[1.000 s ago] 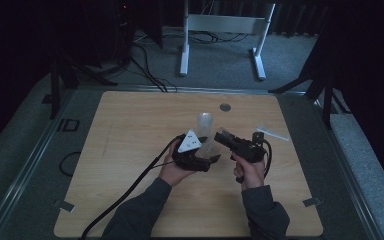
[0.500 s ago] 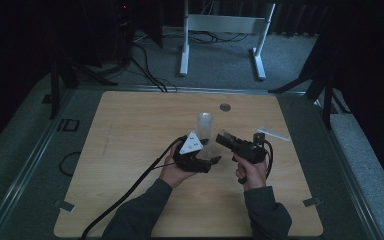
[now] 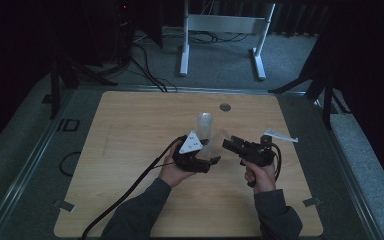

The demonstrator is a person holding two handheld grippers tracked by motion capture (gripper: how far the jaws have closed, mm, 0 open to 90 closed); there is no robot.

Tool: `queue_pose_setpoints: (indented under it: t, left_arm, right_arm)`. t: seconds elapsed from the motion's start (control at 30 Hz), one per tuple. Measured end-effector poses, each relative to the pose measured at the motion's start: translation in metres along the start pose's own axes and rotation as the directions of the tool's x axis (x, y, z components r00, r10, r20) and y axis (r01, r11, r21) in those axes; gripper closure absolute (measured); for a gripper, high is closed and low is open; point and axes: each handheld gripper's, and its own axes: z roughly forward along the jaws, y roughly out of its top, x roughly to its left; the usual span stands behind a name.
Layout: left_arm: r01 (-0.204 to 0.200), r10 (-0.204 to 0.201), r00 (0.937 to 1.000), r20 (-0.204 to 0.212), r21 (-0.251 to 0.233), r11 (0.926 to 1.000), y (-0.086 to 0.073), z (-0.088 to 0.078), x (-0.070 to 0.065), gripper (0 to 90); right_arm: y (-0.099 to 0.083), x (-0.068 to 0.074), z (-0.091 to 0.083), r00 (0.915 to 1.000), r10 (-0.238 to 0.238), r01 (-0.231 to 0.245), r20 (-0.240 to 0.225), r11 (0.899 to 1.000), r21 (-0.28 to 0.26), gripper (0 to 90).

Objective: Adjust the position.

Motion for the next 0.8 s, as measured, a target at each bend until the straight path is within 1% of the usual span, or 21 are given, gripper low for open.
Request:
queue_pose_setpoints:
  t: [0.03,0.2,0.37,0.4,0.43,0.47,0.53,0.6,0.7,0.8]
  left_arm:
    - [0.0,0.0,1.0,0.0,0.001,1.0,0.0,0.0,0.0,28.8]
    - [-0.013,0.013,0.9999,0.007,0.011,0.9999,0.003,0.002,-0.002,28.8]
    - [-0.036,0.035,0.9991,0.024,0.029,0.9989,0.01,0.006,-0.006,28.7]
    - [-0.036,0.035,0.9991,0.024,0.029,0.9989,0.01,0.006,-0.006,28.8]
    - [-0.044,0.043,0.9987,0.029,0.028,0.9987,0.014,0.009,-0.009,28.8]
    - [-0.048,0.047,0.9984,0.032,0.028,0.9985,0.016,0.01,-0.01,28.7]
    - [-0.055,0.054,0.9978,0.038,0.03,0.9981,0.018,0.011,-0.012,28.8]
    - [-0.056,0.055,0.9977,0.041,0.03,0.998,0.019,0.012,-0.012,28.8]
    - [-0.065,0.063,0.997,0.045,0.04,0.9971,0.02,0.015,-0.014,28.8]
    - [-0.064,0.062,0.9972,0.043,0.051,0.9966,0.019,0.014,-0.012,28.8]
  right_arm:
    - [0.0,-0.001,-0.004,0.9999,-0.011,0.011,0.004,1.0,0.006,32.0]
    - [0.002,-0.003,-0.013,0.9992,-0.038,0.038,0.009,0.999,0.02,32.0]
    - [0.004,-0.003,-0.022,0.9973,-0.071,0.071,0.019,0.997,0.038,32.0]
    - [0.004,-0.003,-0.022,0.9973,-0.071,0.071,0.019,0.997,0.038,32.0]
    - [0.004,-0.003,-0.024,0.9964,-0.082,0.081,0.022,0.996,0.041,32.0]
    - [0.006,-0.002,-0.029,0.9943,-0.102,0.101,0.03,0.994,0.052,32.0]
    - [0.007,-0.002,-0.035,0.9924,-0.117,0.115,0.039,0.992,0.057,32.0]
    - [0.008,-0.003,-0.038,0.9919,-0.12,0.118,0.042,0.991,0.058,32.0]
    - [0.01,-0.006,-0.048,0.9903,-0.127,0.123,0.057,0.991,0.059,32.1]
    - [0.011,-0.008,-0.054,0.9891,-0.13,0.125,0.068,0.99,0.067,32.1]
